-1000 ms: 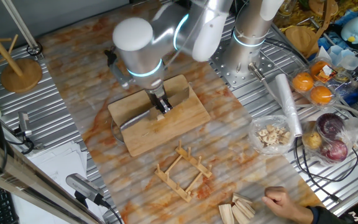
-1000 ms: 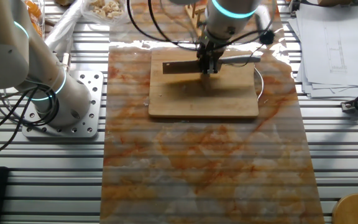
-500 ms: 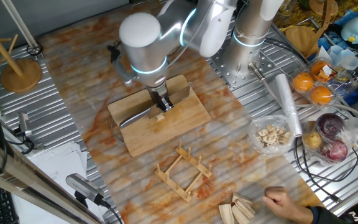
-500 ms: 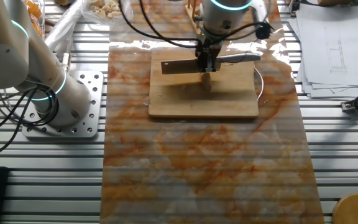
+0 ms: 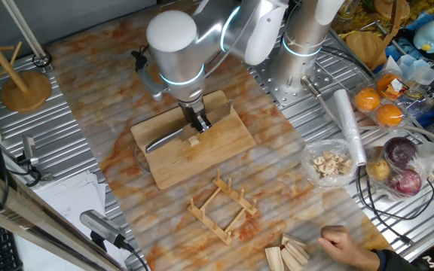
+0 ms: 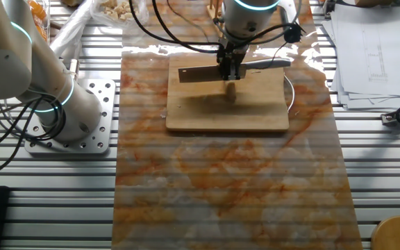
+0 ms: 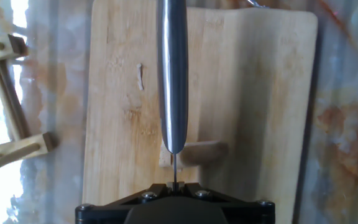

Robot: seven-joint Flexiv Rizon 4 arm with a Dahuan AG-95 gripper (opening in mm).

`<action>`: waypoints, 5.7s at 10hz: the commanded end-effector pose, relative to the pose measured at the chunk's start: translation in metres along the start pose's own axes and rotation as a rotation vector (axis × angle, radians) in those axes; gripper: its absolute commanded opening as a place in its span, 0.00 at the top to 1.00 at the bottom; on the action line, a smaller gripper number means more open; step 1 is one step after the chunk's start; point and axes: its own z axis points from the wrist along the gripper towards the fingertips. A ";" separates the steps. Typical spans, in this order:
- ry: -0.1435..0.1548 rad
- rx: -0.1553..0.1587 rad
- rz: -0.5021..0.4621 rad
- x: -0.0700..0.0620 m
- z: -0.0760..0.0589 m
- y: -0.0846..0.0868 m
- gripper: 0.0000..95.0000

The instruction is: Slice the lotus root

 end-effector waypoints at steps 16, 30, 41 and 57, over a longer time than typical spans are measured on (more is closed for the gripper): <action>-0.010 0.010 -0.029 0.005 -0.001 -0.008 1.00; -0.025 -0.001 0.000 0.001 0.000 -0.001 1.00; -0.035 0.003 -0.013 -0.001 0.008 -0.010 1.00; -0.031 0.009 -0.058 -0.012 0.080 -0.019 1.00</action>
